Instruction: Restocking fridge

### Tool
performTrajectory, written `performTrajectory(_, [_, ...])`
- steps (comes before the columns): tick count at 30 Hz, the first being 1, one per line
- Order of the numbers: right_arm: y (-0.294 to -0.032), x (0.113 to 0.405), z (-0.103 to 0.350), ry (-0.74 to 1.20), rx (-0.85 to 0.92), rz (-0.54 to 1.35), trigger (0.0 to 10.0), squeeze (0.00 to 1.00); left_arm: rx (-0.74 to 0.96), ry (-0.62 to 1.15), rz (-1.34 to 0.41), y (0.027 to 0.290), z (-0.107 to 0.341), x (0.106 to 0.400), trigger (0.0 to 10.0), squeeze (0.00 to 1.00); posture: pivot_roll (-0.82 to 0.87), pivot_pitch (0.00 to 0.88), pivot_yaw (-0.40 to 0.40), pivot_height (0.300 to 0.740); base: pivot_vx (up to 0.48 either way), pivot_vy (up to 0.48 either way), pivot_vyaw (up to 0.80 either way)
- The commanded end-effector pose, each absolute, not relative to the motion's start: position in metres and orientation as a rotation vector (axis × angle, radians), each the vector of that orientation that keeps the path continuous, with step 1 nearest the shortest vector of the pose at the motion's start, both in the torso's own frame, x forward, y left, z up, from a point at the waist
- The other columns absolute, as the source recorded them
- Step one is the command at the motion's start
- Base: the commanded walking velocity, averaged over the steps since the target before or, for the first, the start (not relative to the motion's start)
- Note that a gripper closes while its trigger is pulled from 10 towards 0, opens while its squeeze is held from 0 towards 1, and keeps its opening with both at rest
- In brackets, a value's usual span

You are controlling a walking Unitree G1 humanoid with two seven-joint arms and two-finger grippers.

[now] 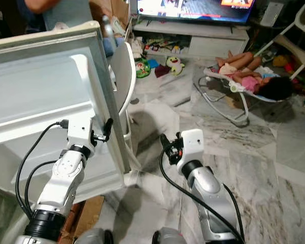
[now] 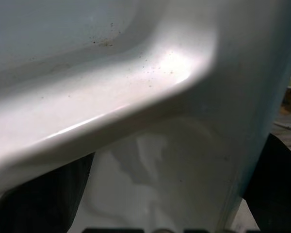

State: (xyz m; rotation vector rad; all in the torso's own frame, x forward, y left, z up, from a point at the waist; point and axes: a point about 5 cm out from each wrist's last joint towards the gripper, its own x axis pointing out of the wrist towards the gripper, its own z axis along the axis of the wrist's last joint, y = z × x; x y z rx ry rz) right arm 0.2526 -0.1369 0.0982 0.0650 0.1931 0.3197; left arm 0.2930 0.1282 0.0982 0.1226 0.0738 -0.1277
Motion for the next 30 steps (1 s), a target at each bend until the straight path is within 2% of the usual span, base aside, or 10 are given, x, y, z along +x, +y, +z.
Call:
performTrajectory(1, [-0.137,0.252,0.103,0.172,0.075,0.334,10.0,0.0,0.177,0.019,-0.023,0.151,0.114,0.294,10.0,0.0,0.04,0.026,-0.004,0.74,0.0,0.0,0.0])
performTrajectory(11, [-0.13,0.248,0.098,0.216,0.057,0.439,10.0,0.0,0.178,0.235,0.086,0.166,0.098,0.288,10.0,0.0,0.05,0.029,-0.002,0.74,0.0,0.0,0.0])
performTrajectory(15, [-0.128,0.245,0.095,0.231,0.049,0.484,10.0,0.0,0.182,0.314,0.112,0.175,0.093,0.27,10.0,0.0,0.05,0.035,0.0,0.74,0.0,0.0,0.0])
performTrajectory(16, [-0.128,0.244,0.095,0.235,0.046,0.488,10.0,0.0,0.191,0.328,0.116,0.178,0.091,0.265,10.0,0.3,0.06,0.036,0.001,0.74,0.0,0.0,0.0])
performTrajectory(17, [-0.128,0.244,0.094,0.237,0.045,0.492,10.0,0.0,0.197,0.34,0.12,0.179,0.09,0.262,10.0,0.3,0.06,0.037,0.001,0.74,0.0,0.0,0.0])
performTrajectory(18, [-0.128,0.243,0.093,0.243,0.045,0.5,10.0,0.0,0.198,0.373,0.133,0.184,0.087,0.254,10.0,1.0,0.06,0.038,0.001,0.74,0.0,0.0,0.0])
performTrajectory(26, [-0.125,0.243,0.09,0.252,0.029,0.519,10.0,0.0,0.22,0.411,0.133,0.187,0.082,0.241,10.0,1.0,0.07,0.043,-0.001,0.74,0.0,0.0,0.0])
performTrajectory(27, [-0.125,0.244,0.09,0.25,0.026,0.515,10.0,0.0,0.222,0.401,0.101,0.182,0.083,0.243,10.0,0.8,0.07,0.041,-0.003,0.74,0.0,0.0,0.0])
performTrajectory(28, [-0.125,0.244,0.09,0.248,0.023,0.514,10.0,0.0,0.228,0.398,0.095,0.181,0.084,0.244,10.0,0.04,0.07,0.041,-0.002,0.74,0.0,0.0,0.0])
performTrajectory(30, [-0.126,0.245,0.092,0.241,0.02,0.514,10.0,0.0,0.251,0.396,0.087,0.181,0.085,0.249,10.0,0.0,0.07,0.04,-0.001,0.74,0.0,0.0,0.0])
